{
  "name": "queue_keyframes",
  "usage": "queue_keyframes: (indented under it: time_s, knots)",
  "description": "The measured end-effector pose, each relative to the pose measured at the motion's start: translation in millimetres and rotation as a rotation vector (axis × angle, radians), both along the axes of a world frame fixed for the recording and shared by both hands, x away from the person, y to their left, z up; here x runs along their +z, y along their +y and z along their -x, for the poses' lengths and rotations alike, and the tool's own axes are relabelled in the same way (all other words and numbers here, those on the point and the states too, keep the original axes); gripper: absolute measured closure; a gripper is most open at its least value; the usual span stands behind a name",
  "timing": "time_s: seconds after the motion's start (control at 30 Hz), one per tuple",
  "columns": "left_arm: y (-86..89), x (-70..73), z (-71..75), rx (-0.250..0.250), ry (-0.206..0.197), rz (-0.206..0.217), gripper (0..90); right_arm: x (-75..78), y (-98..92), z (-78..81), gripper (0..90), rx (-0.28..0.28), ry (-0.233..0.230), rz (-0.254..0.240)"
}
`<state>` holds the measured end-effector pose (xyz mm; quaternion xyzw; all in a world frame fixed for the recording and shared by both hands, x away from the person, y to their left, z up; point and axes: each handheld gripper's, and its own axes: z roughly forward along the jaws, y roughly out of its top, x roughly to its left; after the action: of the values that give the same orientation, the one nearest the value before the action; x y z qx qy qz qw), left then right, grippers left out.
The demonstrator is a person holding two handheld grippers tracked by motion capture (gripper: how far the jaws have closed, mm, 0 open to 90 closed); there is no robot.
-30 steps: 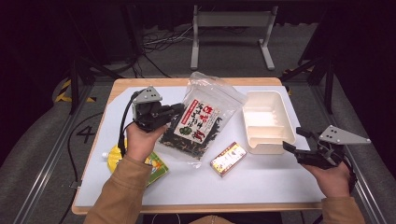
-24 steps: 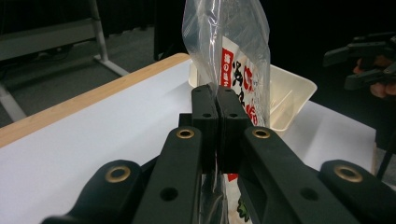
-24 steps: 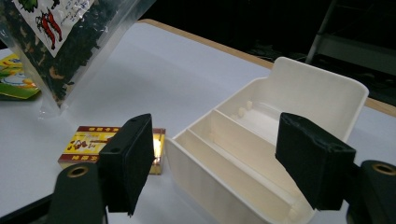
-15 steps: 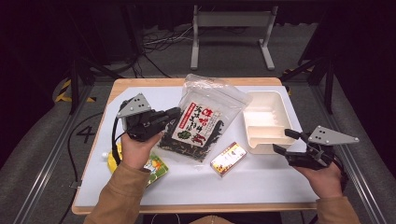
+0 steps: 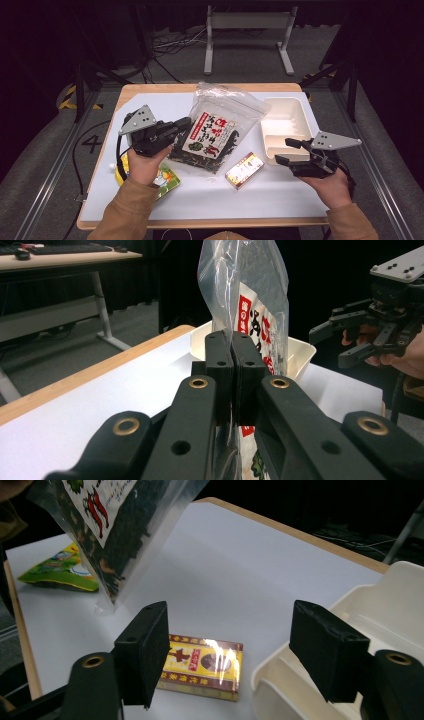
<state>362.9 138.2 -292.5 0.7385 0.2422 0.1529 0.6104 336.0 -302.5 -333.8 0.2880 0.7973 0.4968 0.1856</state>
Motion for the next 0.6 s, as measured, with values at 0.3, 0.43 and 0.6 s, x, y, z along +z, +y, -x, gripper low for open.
queue_keyframes:
  time_s: [0.3,0.43,0.6]
  knots:
    - [2.6,-1.8,2.5,0.007,-0.017,0.007,88.5,6.7,24.9,-17.9,34.6,0.039,0.048,-0.1]
    - [4.4,-2.1,2.5,0.013,-0.019,0.011,88.6,10.1,33.4,-25.1,34.9,0.043,0.054,-0.127]
    - [3.8,-2.5,3.4,0.008,-0.015,0.014,88.6,14.1,44.3,-33.7,35.8,0.05,0.069,-0.161]
